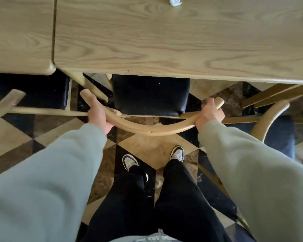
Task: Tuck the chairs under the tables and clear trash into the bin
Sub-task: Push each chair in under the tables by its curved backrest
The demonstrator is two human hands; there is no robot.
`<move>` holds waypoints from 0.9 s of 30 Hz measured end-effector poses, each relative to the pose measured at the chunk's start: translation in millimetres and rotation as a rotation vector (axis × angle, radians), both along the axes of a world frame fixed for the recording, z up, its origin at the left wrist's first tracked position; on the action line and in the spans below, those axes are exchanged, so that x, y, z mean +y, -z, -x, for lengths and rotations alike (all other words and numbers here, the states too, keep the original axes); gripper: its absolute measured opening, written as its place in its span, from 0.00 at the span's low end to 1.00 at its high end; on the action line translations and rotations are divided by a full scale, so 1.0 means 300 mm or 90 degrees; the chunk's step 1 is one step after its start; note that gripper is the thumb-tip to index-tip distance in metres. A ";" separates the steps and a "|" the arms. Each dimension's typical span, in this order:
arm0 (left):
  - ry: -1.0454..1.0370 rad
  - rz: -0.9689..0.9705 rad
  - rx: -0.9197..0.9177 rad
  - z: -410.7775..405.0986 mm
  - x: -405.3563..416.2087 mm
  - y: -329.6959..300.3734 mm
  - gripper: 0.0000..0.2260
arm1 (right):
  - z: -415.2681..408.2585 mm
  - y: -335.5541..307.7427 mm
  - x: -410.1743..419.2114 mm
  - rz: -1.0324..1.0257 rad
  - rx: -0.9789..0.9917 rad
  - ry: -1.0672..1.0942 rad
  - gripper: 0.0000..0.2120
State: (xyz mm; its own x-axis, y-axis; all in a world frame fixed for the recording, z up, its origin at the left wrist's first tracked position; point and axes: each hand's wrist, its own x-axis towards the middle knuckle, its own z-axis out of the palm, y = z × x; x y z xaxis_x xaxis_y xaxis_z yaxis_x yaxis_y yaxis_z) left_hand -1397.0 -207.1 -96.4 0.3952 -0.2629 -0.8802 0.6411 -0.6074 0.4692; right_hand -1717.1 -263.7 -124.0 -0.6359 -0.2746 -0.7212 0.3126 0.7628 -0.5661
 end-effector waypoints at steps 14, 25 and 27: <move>-0.035 -0.023 -0.102 0.059 -0.024 0.038 0.29 | 0.019 0.005 -0.034 0.005 -0.031 -0.017 0.15; 0.145 -0.069 0.017 -0.049 0.011 0.014 0.21 | -0.009 -0.012 0.045 -0.073 -0.160 0.005 0.19; 0.171 -0.074 -0.015 -0.062 0.001 0.023 0.18 | -0.036 0.007 0.038 -0.059 -0.136 0.019 0.19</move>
State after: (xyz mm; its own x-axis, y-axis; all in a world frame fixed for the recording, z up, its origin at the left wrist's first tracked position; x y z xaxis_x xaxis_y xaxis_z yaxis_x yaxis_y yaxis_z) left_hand -1378.4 -206.7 -103.3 0.3465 -0.2587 -0.9017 0.4401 -0.8041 0.3998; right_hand -1706.4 -252.3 -126.1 -0.4725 -0.1838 -0.8620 0.4413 0.7972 -0.4119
